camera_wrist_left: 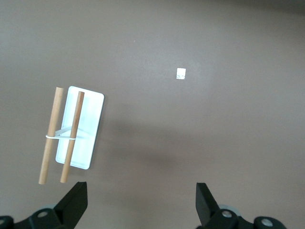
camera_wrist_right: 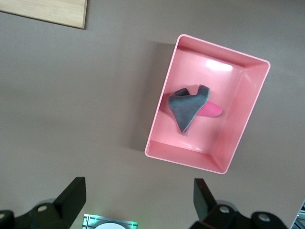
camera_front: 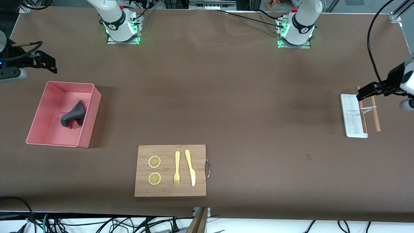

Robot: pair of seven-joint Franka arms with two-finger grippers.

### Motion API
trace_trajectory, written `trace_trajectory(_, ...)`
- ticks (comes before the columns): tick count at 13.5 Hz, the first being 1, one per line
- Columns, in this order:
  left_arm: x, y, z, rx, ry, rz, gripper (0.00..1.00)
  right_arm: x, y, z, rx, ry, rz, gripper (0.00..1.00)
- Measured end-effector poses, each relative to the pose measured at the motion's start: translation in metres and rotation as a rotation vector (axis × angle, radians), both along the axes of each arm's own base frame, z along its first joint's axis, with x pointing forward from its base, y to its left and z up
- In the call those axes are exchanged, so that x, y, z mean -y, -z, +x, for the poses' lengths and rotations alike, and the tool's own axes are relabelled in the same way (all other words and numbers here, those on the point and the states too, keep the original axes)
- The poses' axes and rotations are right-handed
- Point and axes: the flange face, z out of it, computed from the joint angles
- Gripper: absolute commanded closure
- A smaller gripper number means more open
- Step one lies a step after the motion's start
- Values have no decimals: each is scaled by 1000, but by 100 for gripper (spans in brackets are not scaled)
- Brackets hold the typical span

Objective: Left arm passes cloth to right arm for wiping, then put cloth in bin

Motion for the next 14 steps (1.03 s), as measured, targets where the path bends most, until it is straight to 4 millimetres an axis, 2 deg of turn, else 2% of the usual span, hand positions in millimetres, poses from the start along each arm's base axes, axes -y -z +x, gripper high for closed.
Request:
trace_trajectory(3,-2,-17,-8,-16,49,1,0,0,-10,-2,17,-1,1,0)
trace_trajectory(11,3,-11,-10,-46,47,-2,0,-6,-6,-8,-30,189,27,0)
trace_trajectory(14,4,-11,-10,-45,48,-2,0,-6,-6,-9,-29,207,28,0)
